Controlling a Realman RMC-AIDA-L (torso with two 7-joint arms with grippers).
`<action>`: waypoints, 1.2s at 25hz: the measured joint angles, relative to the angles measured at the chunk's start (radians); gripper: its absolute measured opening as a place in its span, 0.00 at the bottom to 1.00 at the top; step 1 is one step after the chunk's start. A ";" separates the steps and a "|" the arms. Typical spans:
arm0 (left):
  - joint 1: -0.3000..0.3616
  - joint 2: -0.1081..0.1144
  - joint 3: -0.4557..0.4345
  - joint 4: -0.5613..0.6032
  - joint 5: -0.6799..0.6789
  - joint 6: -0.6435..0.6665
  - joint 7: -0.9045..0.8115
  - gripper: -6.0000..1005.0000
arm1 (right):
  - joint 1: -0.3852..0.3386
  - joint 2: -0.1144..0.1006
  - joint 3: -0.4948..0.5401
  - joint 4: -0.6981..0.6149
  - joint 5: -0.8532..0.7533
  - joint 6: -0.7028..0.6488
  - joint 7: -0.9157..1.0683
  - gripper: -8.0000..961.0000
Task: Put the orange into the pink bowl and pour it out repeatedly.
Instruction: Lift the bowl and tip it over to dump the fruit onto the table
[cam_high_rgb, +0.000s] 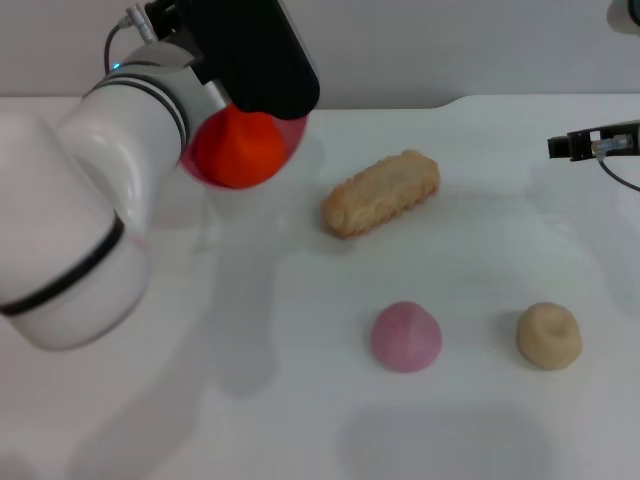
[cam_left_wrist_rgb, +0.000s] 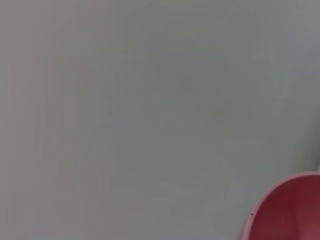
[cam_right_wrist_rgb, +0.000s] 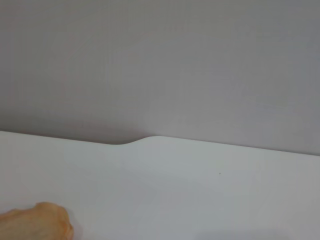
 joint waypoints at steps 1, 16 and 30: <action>0.002 0.000 0.014 0.001 0.032 -0.003 -0.019 0.05 | 0.000 0.000 0.000 0.000 0.001 0.000 0.000 0.76; 0.028 0.001 0.231 -0.074 0.381 0.016 0.005 0.05 | 0.013 -0.002 -0.008 0.001 0.007 -0.001 0.000 0.76; 0.033 -0.003 0.326 -0.118 0.641 0.030 0.032 0.05 | 0.012 -0.002 -0.003 0.007 0.005 -0.002 0.000 0.76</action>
